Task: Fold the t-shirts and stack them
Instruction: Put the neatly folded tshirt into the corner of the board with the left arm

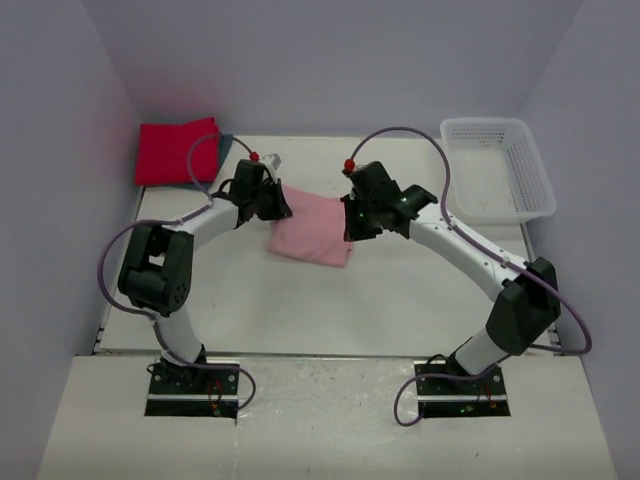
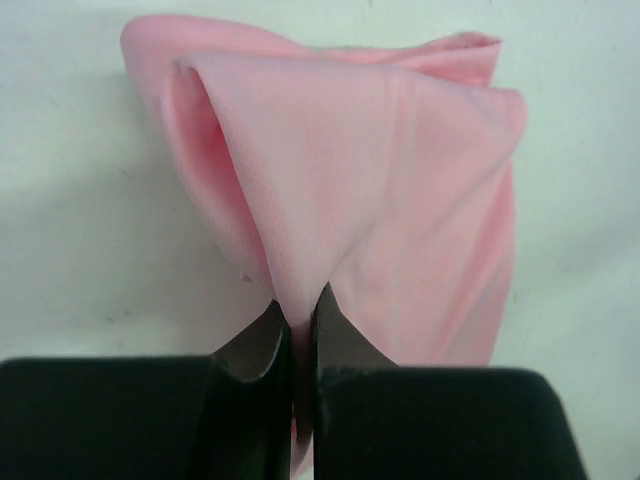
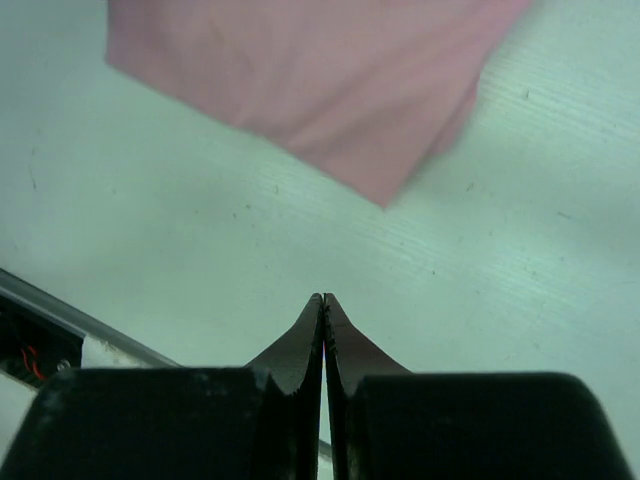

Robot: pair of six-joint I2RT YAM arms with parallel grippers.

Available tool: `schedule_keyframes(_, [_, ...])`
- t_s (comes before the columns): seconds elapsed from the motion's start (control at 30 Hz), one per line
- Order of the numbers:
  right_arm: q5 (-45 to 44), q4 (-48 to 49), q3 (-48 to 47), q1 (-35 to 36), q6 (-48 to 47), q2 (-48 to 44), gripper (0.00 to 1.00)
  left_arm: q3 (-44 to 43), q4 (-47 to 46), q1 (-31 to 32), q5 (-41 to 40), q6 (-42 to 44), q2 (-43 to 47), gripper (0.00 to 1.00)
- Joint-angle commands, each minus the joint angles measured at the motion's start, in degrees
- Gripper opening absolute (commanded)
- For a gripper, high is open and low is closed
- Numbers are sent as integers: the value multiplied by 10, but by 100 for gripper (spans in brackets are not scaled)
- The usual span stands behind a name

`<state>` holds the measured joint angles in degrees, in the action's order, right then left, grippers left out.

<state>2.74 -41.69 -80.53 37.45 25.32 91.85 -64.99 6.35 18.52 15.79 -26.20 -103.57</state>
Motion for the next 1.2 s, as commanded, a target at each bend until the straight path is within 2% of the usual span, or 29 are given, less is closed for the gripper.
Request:
schedule_keyframes(0.0, [-27, -9, 46, 19, 4, -27, 0, -86, 65, -1, -101, 80, 36, 0])
schedule_keyframes(0.1, [-26, 1, 71, 21, -2, -30, 0, -166, 118, -4, -149, 119, 14, 0])
schedule_keyframes(0.3, [-6, 23, 106, 23, -12, -26, 0, -285, 172, -41, -155, 165, -33, 0])
schedule_keyframes(0.47, [12, 42, 127, 37, -9, -19, 0, -406, 226, -60, -202, 212, -108, 0])
schedule_keyframes(0.67, [11, 50, 149, 50, -9, -2, 0, -569, 280, -89, -197, 251, -193, 0])
schedule_keyframes(0.8, [16, 57, 150, 52, -10, 19, 0, -709, 321, -108, -184, 259, -247, 0])
schedule_keyframes(0.87, [19, 61, 158, 52, -10, 25, 0, -744, 328, -118, -177, 285, -260, 0])
schedule_keyframes(1.17, [21, 64, 164, 52, -12, 40, 0, -717, 299, -176, -143, 315, -219, 0])
